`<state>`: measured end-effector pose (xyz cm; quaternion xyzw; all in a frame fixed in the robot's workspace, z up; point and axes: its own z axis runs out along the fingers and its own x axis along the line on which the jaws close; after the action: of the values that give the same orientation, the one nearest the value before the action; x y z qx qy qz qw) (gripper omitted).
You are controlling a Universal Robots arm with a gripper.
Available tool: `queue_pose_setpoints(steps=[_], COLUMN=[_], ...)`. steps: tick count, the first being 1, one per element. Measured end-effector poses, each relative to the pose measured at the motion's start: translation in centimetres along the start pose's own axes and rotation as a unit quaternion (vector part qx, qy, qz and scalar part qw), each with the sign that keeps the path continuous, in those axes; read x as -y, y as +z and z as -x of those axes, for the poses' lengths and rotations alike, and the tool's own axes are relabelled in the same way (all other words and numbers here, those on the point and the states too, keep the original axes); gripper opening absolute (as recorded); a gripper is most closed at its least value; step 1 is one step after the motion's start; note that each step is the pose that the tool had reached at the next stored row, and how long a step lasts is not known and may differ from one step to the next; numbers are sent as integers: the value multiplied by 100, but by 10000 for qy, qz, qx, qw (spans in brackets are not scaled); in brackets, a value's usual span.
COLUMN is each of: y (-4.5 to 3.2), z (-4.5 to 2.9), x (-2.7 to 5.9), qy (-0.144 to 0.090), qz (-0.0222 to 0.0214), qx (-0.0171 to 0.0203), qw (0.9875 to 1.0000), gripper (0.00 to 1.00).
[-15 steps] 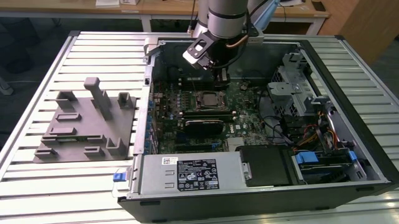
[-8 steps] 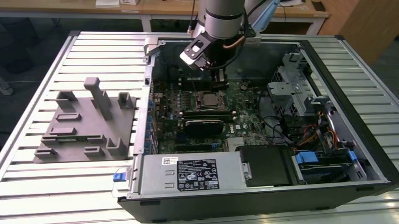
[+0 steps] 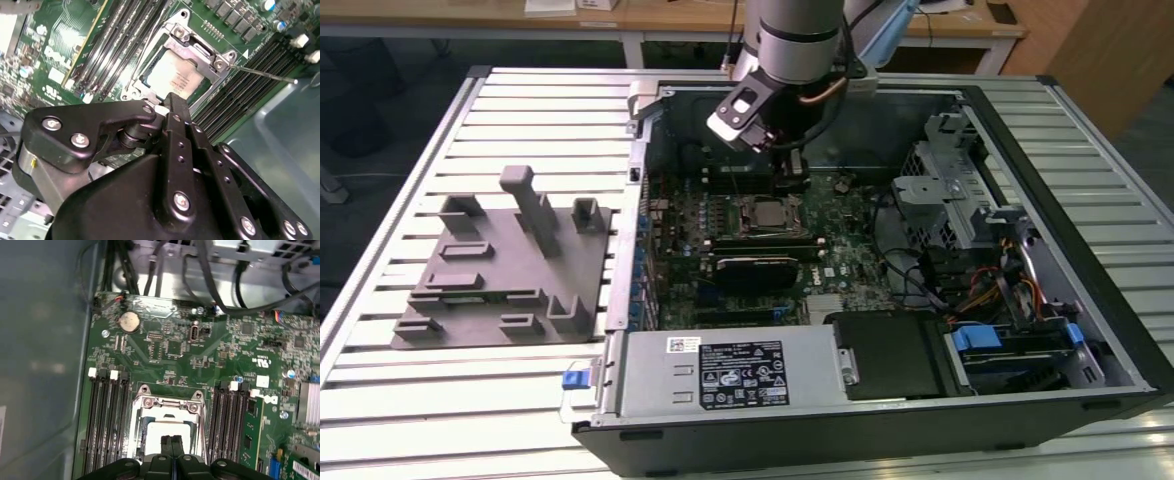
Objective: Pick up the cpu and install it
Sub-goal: 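Close the cpu cover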
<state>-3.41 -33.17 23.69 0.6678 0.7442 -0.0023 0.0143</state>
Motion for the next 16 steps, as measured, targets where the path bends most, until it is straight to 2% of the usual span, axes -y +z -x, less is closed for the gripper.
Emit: queue_pose_setpoints(steps=[4,8,12,16], y=[0,1,1,2], z=[0,0,0,0], x=[0,0,0,0], qy=[-362,-721,-1087,-1449], qz=[9,18,26,35], qx=[-6,-11,-17,-23], qw=[9993,9974,9941,9894], gripper=[11,11,11,11])
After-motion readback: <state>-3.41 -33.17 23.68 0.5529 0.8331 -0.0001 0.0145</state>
